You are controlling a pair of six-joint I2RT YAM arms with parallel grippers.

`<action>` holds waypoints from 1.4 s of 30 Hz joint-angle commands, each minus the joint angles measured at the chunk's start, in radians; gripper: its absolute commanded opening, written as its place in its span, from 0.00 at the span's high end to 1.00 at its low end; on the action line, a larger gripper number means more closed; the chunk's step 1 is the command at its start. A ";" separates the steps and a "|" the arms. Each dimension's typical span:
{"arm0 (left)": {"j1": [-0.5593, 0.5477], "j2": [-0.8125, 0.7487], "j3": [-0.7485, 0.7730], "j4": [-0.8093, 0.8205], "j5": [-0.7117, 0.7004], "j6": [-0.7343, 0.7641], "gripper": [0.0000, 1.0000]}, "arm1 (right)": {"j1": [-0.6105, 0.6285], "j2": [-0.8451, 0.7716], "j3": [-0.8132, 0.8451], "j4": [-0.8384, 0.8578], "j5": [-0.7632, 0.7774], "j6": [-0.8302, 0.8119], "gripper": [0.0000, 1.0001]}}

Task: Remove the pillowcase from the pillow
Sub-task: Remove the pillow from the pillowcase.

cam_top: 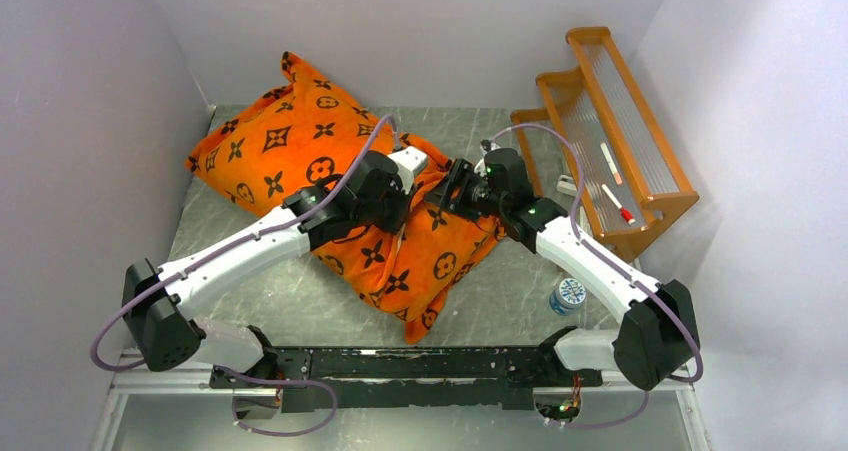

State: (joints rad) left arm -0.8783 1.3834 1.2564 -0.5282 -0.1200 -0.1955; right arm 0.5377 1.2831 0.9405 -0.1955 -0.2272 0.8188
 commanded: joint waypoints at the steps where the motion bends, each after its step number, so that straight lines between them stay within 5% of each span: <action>1: 0.009 -0.006 -0.023 0.016 0.069 0.014 0.68 | -0.002 -0.011 0.036 0.067 -0.020 0.024 0.35; 4: 0.008 0.005 -0.016 0.014 0.074 0.017 0.52 | -0.005 -0.028 0.020 0.092 -0.015 0.053 0.34; 7: -0.002 0.022 -0.014 0.016 0.059 0.020 0.49 | -0.009 -0.037 -0.007 0.146 -0.028 0.087 0.33; 14: -0.021 0.024 0.001 -0.065 -0.157 -0.025 0.87 | -0.018 0.023 0.010 0.191 -0.110 0.123 0.39; 22: -0.021 -0.039 -0.020 -0.024 -0.191 -0.002 0.95 | -0.021 0.062 0.035 0.236 -0.149 0.137 0.52; 25: -0.020 -0.053 -0.024 0.015 -0.073 0.047 0.95 | -0.022 0.076 0.046 0.243 -0.143 0.155 0.91; 27: -0.020 -0.057 -0.031 0.034 0.008 0.070 0.95 | -0.022 0.086 0.054 0.270 -0.150 0.171 0.96; 30: -0.021 -0.037 -0.021 0.005 0.047 0.060 0.55 | -0.022 0.099 0.071 0.329 -0.200 0.188 1.00; 32: -0.021 -0.030 -0.025 -0.004 0.043 0.051 0.45 | -0.023 0.098 0.075 0.361 -0.216 0.211 1.00; 37: -0.020 -0.013 -0.025 -0.023 -0.086 -0.005 0.44 | -0.025 0.074 0.074 0.397 -0.202 0.234 1.00; 42: -0.020 0.028 0.024 -0.134 -0.325 -0.055 0.66 | -0.053 0.044 0.087 0.388 -0.202 0.215 1.00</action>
State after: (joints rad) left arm -0.9043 1.3762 1.2415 -0.5465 -0.2188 -0.2012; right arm 0.5068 1.3777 0.9787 0.1066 -0.4080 1.0298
